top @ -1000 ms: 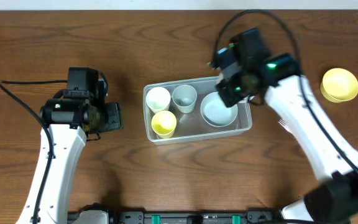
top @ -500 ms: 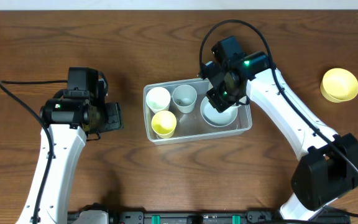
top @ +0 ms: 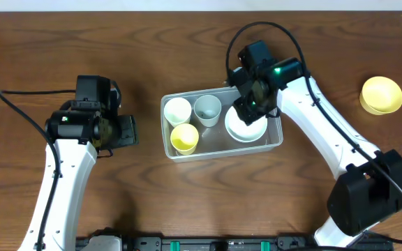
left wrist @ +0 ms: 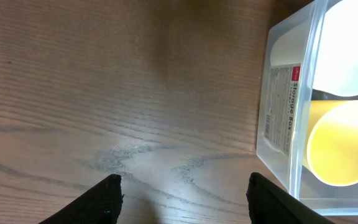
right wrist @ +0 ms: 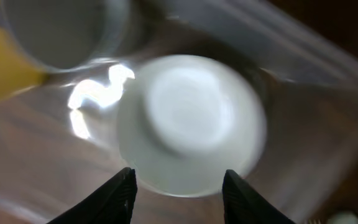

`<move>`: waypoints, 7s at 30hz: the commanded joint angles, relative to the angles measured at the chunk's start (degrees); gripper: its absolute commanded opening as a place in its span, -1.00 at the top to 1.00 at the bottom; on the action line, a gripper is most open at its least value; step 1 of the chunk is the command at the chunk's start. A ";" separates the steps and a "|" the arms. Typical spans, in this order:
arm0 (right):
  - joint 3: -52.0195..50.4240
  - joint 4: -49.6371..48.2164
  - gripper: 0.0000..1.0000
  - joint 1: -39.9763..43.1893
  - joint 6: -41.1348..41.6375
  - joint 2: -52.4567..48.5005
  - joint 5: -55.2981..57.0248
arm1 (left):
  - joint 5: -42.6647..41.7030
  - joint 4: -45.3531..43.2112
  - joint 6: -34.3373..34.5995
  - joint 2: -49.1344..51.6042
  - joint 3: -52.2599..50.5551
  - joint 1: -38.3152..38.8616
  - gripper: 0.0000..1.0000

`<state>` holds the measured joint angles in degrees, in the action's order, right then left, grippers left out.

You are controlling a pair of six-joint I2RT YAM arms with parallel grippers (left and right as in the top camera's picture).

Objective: Pack container
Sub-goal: 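Stack the white bowl onto the grey bowl in the box, then move the right gripper to the yellow bowl and grasp it, then stack the yellow bowl onto the white bowl in the box, then move the right gripper down toward the spoon and fork, then close the right gripper on the white fork and lift it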

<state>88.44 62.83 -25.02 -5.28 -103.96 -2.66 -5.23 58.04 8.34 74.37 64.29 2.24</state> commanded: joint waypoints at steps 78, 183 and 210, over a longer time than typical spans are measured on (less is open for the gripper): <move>10.95 -4.85 0.99 35.95 2.80 2.47 -5.31 | -0.15 -0.33 -0.13 -0.26 -0.22 -0.31 -0.30; -42.45 -30.75 -0.64 35.56 1.33 13.81 -0.46 | -0.15 -0.26 -0.13 -0.26 -0.22 -0.31 -0.31; -42.45 -31.65 0.10 35.56 2.01 5.46 -0.63 | -0.15 0.15 -0.13 -0.26 -0.22 -0.31 -0.31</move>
<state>47.64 30.52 10.26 -3.55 -95.57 -0.89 -5.26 58.06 8.34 74.37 64.29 2.24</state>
